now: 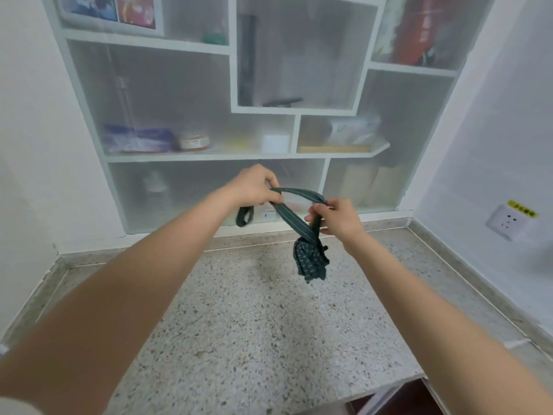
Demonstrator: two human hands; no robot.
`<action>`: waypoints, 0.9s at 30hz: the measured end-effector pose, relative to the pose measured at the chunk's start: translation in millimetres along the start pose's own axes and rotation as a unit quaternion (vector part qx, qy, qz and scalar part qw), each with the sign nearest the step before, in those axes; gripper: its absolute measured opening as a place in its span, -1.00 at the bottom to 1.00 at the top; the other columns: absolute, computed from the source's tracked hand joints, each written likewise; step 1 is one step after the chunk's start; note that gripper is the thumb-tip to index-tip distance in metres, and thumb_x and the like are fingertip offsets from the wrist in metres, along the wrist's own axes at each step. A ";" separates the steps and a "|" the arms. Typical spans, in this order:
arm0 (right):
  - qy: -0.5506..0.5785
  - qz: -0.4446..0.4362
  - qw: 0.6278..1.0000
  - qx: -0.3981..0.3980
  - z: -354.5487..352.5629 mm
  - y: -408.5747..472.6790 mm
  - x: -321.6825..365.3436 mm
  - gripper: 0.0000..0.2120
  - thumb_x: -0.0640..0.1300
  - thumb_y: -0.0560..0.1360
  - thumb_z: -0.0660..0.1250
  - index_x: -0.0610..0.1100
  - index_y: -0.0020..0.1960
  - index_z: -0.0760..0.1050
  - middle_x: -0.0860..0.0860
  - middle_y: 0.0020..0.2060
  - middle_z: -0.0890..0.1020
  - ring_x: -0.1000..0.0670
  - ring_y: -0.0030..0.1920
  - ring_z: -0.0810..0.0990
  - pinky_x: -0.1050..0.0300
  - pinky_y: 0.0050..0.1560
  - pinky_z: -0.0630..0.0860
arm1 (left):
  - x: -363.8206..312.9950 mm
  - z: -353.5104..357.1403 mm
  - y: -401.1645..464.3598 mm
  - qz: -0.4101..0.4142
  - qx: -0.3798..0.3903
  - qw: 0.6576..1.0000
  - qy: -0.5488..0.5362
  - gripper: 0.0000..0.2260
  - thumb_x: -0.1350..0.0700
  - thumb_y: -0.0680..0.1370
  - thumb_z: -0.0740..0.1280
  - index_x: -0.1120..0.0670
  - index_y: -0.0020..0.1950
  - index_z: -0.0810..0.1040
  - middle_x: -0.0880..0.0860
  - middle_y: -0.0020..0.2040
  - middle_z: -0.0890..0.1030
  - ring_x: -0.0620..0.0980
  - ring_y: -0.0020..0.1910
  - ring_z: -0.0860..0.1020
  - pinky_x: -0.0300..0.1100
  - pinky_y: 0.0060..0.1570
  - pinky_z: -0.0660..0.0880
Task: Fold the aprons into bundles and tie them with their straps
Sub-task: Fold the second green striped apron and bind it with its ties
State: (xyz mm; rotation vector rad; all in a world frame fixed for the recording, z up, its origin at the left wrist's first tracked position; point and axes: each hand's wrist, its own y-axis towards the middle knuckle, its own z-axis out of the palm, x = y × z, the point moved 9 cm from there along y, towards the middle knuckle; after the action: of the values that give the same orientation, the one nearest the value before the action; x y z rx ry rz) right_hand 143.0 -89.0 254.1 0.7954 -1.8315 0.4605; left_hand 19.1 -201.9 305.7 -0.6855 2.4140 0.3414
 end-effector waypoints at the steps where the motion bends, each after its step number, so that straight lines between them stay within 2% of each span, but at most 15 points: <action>1: -0.013 0.004 1.000 -0.016 -11.2 0.1 -3.2 -0.85 -0.20 0.58 0.22 -0.13 -0.14 0.50 -0.05 -0.26 0.65 -0.07 -0.17 0.59 0.12 -0.17 0.49 | -5.0 -1.9 2.9 0.008 -0.015 1.000 -0.021 -0.93 0.11 0.44 0.45 0.07 -0.18 0.59 0.01 -0.21 0.58 -0.06 -0.27 0.50 -0.21 -0.20 0.44; 3: -0.034 -0.007 0.999 -0.028 -28.1 -0.6 -3.5 -0.88 -0.19 0.57 0.24 -0.12 -0.13 0.50 -0.02 -0.31 0.63 -0.08 -0.19 0.60 0.09 -0.10 0.49 | -21.5 -2.4 7.6 0.031 -0.037 0.997 -0.066 -0.94 0.16 0.46 0.43 0.06 -0.20 0.59 0.03 -0.17 0.60 -0.04 -0.19 0.52 -0.20 -0.14 0.44; 5: -0.005 -0.025 0.999 -0.028 -41.8 -3.2 0.6 -0.89 -0.22 0.54 0.29 -0.09 -0.15 0.46 -0.02 -0.34 0.57 -0.02 -0.28 0.55 0.11 -0.10 0.48 | -50.2 8.1 12.9 0.063 -0.022 0.992 -0.105 -0.98 0.20 0.47 0.41 0.11 -0.16 0.59 0.08 -0.15 0.61 -0.05 -0.22 0.51 -0.24 -0.21 0.45; 8: 0.025 -0.057 0.996 -0.056 -70.8 -7.0 13.4 -0.94 -0.21 0.51 0.33 -0.12 -0.11 0.45 0.01 -0.38 0.47 0.05 -0.39 0.44 0.29 -0.30 0.42 | -98.4 31.2 22.6 0.109 0.024 0.987 -0.113 -0.98 0.21 0.48 0.40 0.15 -0.14 0.59 0.04 -0.26 0.58 -0.10 -0.34 0.49 -0.31 -0.35 0.44; 10: 0.034 -0.066 0.992 -0.097 -100.7 -8.5 17.9 -0.97 -0.22 0.54 0.28 -0.16 -0.09 0.47 0.00 -0.42 0.43 0.04 -0.43 0.40 0.26 -0.34 0.38 | -122.1 44.1 32.2 0.118 0.033 0.987 -0.102 -0.93 0.19 0.47 0.40 0.11 -0.20 0.56 0.01 -0.30 0.57 -0.10 -0.35 0.49 -0.35 -0.41 0.42; 12: 0.051 -0.055 0.986 -0.150 -138.4 -11.5 13.7 -0.89 -0.26 0.55 0.22 -0.15 -0.14 0.46 -0.02 -0.40 0.40 0.02 -0.43 0.38 0.16 -0.28 0.45 | -140.2 54.3 45.8 0.114 0.023 0.987 -0.106 -0.89 0.20 0.45 0.42 0.07 -0.24 0.54 0.01 -0.32 0.56 -0.07 -0.34 0.49 -0.29 -0.34 0.44; 14: 0.061 -0.040 0.980 -0.183 -174.7 -16.8 5.3 -0.83 -0.26 0.54 0.25 -0.07 -0.19 0.44 -0.02 -0.36 0.40 0.04 -0.42 0.37 0.11 -0.22 0.55 | -162.3 67.0 55.7 0.114 0.022 0.986 -0.118 -0.91 0.20 0.44 0.43 0.07 -0.21 0.55 0.01 -0.32 0.56 -0.04 -0.35 0.47 -0.22 -0.26 0.44; 18: 0.060 -0.036 0.976 -0.205 -245.3 -36.0 -5.0 -0.89 -0.25 0.48 0.35 -0.07 -0.14 0.49 0.01 -0.34 0.42 0.09 -0.36 0.39 0.05 -0.11 0.57 | -232.8 105.1 64.4 0.153 0.071 0.971 -0.169 -0.93 0.16 0.45 0.40 0.05 -0.16 0.53 -0.01 -0.31 0.56 -0.09 -0.43 0.40 -0.27 -0.43 0.30; 21: 0.040 -0.058 0.974 -0.215 -301.3 -54.9 -5.4 -0.93 -0.19 0.50 0.35 -0.08 -0.04 0.50 0.03 -0.32 0.42 0.11 -0.31 0.39 0.10 -0.17 0.53 | -293.3 134.7 65.2 0.195 0.093 0.958 -0.187 -0.88 0.05 0.46 0.43 0.04 -0.15 0.52 -0.01 -0.33 0.55 -0.13 -0.45 0.38 -0.29 -0.46 0.28; 23: 0.025 -0.073 0.969 -0.236 -344.3 -69.2 -7.8 -0.96 -0.18 0.51 0.32 -0.05 -0.07 0.51 0.04 -0.35 0.40 0.11 -0.32 0.38 0.14 -0.21 0.49 | -337.0 156.1 67.9 0.227 0.090 0.949 -0.199 -0.86 0.03 0.48 0.41 0.04 -0.20 0.51 0.00 -0.33 0.57 -0.14 -0.46 0.39 -0.33 -0.49 0.29; 27: 0.005 -0.077 0.953 -0.292 -439.6 -101.2 -24.3 -0.91 -0.20 0.53 0.29 -0.04 -0.10 0.53 0.08 -0.35 0.43 0.14 -0.28 0.41 0.16 -0.20 0.47 | -434.6 197.5 68.4 0.315 0.025 0.938 -0.146 -0.84 0.05 0.52 0.36 0.04 -0.25 0.54 0.01 -0.22 0.62 -0.09 -0.26 0.50 -0.24 -0.22 0.36</action>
State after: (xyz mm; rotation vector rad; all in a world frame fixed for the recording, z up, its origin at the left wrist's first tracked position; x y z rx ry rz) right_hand 513.2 127.4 396.5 0.5135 -1.7449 -0.1822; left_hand 374.7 102.5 421.5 0.1794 2.2816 0.5859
